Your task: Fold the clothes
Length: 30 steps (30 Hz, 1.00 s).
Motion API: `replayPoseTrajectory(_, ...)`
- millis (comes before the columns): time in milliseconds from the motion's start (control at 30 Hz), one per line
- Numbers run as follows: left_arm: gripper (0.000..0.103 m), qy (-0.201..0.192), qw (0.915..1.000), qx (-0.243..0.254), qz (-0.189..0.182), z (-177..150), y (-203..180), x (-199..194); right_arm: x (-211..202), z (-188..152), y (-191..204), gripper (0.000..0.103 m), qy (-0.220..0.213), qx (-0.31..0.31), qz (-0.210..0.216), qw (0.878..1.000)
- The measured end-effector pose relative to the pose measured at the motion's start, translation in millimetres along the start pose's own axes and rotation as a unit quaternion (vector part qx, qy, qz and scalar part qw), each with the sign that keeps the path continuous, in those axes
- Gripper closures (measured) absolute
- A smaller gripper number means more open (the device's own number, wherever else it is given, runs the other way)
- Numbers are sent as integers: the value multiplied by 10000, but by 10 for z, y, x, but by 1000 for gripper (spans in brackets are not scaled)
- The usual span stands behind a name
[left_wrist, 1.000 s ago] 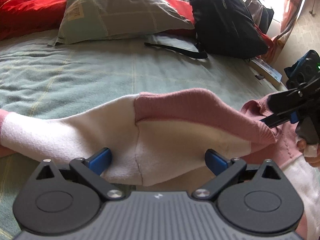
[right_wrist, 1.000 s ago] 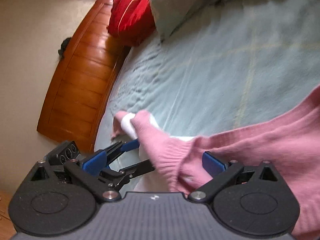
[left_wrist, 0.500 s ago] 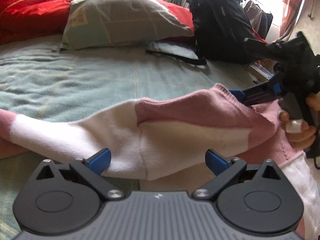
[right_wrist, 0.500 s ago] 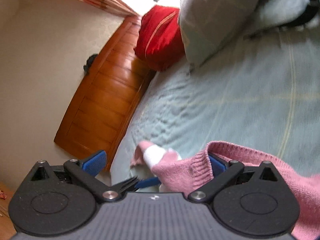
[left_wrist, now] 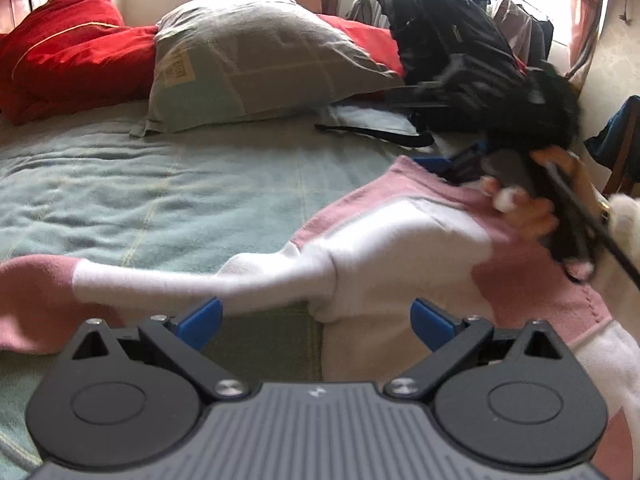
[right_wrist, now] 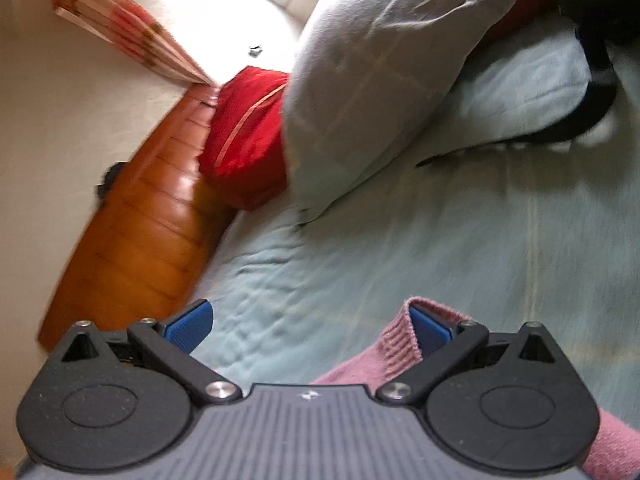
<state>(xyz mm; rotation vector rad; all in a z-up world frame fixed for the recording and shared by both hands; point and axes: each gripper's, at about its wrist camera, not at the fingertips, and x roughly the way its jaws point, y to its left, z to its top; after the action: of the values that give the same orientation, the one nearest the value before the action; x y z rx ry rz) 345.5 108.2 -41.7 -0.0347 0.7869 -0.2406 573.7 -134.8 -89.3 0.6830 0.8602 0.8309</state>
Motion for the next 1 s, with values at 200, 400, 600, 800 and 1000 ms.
replayPoseTrajectory(200, 3, -52, 9999, 137, 59, -14, -15, 2, 199, 194, -69, 0, -1, -20, -236, 9997)
replayPoseTrajectory(400, 3, -52, 9998, 165, -51, -83, -13, 29, 163, 229, -15, 0, 366, -220, -371, 9984)
replayPoseTrajectory(600, 3, 89, 9986, 399, -347, -188, -174, 43, -54, 60, 165, 0, 907, -697, -485, 9923)
replayPoseTrajectory(800, 3, 241, 9979, 330, -498, -204, -245, 99, -347, -221, 358, 0, 1248, -1329, -643, 9811)
replayPoseTrajectory(1000, 3, 255, 9962, 369, -748, -206, -399, 73, -1016, -251, 364, 0, 1006, -1619, -1076, 9757)
